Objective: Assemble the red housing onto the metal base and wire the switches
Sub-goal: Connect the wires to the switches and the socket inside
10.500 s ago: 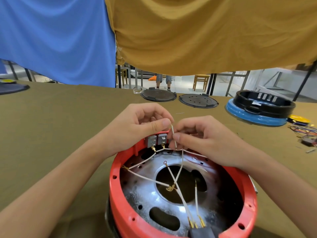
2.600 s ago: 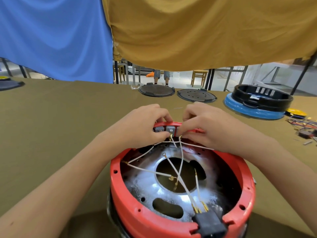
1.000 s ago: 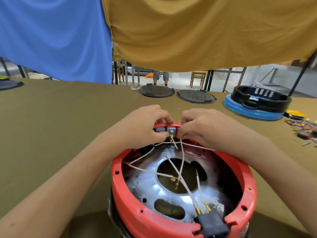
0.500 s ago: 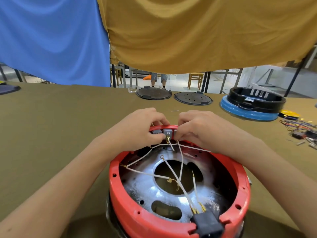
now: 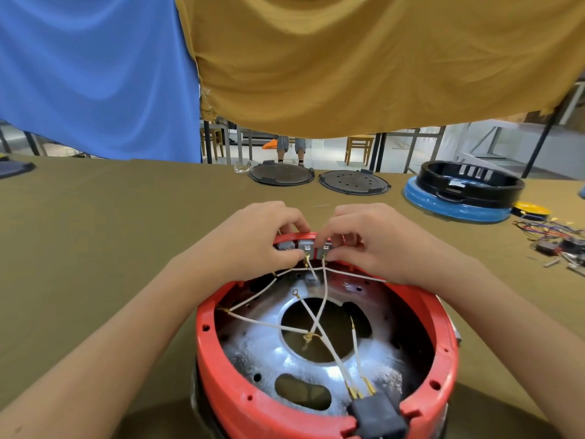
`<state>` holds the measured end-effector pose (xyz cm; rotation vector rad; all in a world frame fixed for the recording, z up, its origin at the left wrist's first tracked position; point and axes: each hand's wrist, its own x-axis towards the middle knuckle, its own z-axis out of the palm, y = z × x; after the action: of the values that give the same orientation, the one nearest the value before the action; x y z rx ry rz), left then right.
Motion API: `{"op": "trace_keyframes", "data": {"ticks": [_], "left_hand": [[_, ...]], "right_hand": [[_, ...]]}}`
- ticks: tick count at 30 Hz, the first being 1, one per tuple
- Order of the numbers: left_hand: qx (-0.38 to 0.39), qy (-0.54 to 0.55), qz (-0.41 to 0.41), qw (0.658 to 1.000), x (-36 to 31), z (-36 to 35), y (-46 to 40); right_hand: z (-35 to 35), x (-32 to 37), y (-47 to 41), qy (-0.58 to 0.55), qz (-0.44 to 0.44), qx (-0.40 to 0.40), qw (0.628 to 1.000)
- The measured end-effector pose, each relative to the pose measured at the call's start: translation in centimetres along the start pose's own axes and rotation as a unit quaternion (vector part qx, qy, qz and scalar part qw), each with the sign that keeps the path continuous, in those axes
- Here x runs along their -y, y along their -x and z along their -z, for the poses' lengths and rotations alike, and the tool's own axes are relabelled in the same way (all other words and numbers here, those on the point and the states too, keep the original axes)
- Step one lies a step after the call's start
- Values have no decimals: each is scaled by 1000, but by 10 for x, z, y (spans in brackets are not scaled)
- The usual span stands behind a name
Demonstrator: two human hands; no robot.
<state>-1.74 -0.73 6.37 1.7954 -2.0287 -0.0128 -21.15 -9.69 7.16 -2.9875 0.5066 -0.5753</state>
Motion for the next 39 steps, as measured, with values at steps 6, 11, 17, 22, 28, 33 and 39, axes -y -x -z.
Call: {"op": "trace_keyframes", "data": {"ticks": [6,11,17,22,28,33,39], "left_hand": [[-5,-9,-2,1000,1,0,-1],[12,80,29,996,9,4,3],[92,224,59,968,27,17,18],[36,284,95,954,30,13,16],[-14,345,121,931,31,0,14],[-39,376,130,917,28,-7,13],[-29,394,130,909,25,-9,14]], "right_hand": [[-3,-7,1,-115,-16,-52,992],[-5,-23,6,-314,-106,-143,933],[2,-73,21,-354,-333,-232,843],[-3,-98,28,-217,-405,-150,875],[-1,-112,39,-83,-444,20,892],[-11,-116,41,-122,-439,10,890],[-15,-118,40,-202,-399,-160,880]]}}
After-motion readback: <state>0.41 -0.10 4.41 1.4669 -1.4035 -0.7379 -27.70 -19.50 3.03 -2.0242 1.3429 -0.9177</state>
